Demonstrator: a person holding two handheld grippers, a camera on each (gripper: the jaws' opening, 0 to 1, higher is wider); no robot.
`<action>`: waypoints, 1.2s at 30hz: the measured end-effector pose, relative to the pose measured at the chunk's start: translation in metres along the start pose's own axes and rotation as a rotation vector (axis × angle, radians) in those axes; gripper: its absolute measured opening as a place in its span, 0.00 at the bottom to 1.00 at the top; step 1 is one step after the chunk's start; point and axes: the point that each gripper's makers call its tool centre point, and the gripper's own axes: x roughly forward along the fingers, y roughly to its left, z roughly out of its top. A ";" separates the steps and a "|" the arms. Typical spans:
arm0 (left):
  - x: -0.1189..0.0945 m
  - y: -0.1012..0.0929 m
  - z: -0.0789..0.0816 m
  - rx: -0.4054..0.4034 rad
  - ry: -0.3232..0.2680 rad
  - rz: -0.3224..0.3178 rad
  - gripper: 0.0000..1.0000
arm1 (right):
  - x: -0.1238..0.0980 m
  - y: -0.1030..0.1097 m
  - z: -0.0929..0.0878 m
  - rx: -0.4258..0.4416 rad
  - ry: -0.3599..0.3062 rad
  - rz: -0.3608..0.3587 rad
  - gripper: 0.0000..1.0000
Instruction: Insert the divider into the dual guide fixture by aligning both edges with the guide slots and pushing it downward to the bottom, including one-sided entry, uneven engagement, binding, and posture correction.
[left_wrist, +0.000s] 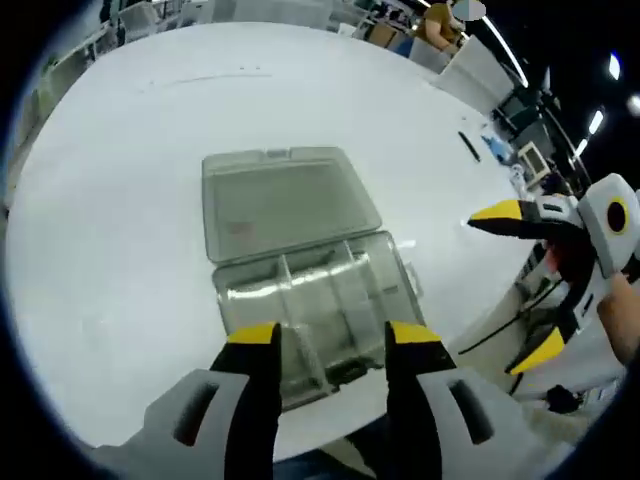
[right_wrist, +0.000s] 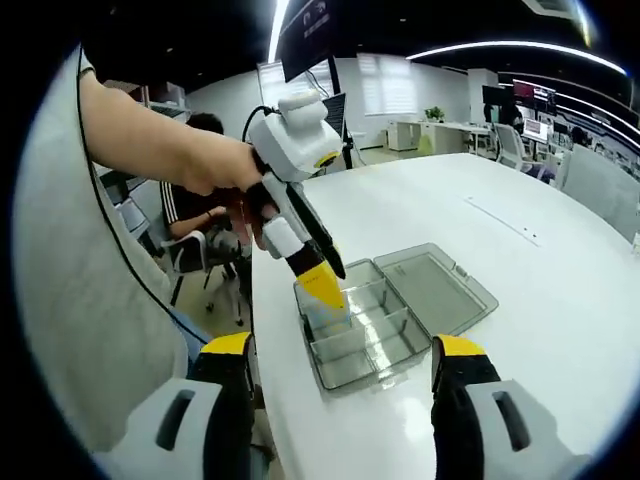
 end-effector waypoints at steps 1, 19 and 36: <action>-0.001 -0.002 0.001 0.015 -0.013 -0.011 0.44 | -0.001 -0.002 -0.001 0.000 0.002 0.000 0.70; -0.026 -0.019 0.009 0.145 -0.195 -0.109 0.51 | -0.012 -0.025 -0.020 -0.005 0.067 -0.034 0.70; -0.032 -0.034 0.015 0.245 -0.242 -0.168 0.56 | -0.048 -0.052 -0.051 0.021 0.120 -0.097 0.69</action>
